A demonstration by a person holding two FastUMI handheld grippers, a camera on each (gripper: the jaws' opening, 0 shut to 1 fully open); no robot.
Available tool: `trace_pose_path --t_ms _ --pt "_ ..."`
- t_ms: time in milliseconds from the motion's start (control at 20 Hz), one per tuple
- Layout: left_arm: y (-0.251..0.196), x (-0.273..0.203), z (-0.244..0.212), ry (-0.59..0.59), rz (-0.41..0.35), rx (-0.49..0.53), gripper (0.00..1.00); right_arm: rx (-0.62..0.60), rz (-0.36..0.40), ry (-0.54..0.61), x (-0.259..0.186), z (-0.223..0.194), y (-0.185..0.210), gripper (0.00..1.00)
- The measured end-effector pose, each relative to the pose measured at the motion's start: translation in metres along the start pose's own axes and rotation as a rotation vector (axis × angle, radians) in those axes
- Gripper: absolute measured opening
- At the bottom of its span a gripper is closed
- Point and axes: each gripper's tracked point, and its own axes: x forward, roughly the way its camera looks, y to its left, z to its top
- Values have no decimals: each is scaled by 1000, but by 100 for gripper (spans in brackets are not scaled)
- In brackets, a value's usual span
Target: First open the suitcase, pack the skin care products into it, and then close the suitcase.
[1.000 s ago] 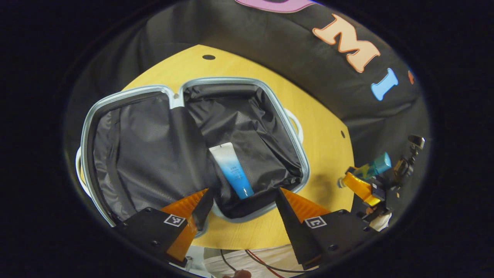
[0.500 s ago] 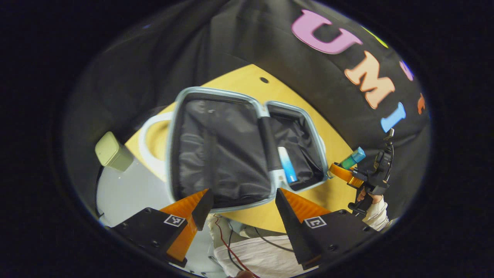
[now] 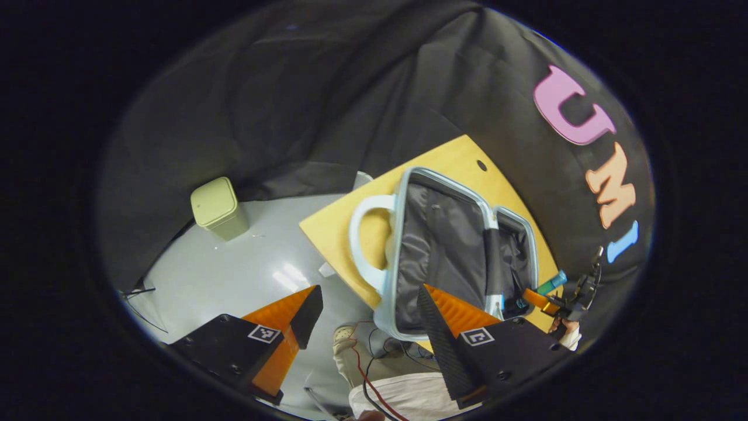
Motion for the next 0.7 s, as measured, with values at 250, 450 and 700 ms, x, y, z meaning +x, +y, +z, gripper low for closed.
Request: trace_pose_path --t_ms 250,450,700 --pt "8 26 23 34 17 -26 95 0 -38 88 19 -23 2 37" --pt "8 41 54 50 1 -54 96 10 -53 112 26 -33 4 39" --pt "11 60 51 73 -14 -83 95 71 -30 49 20 -14 12 68"
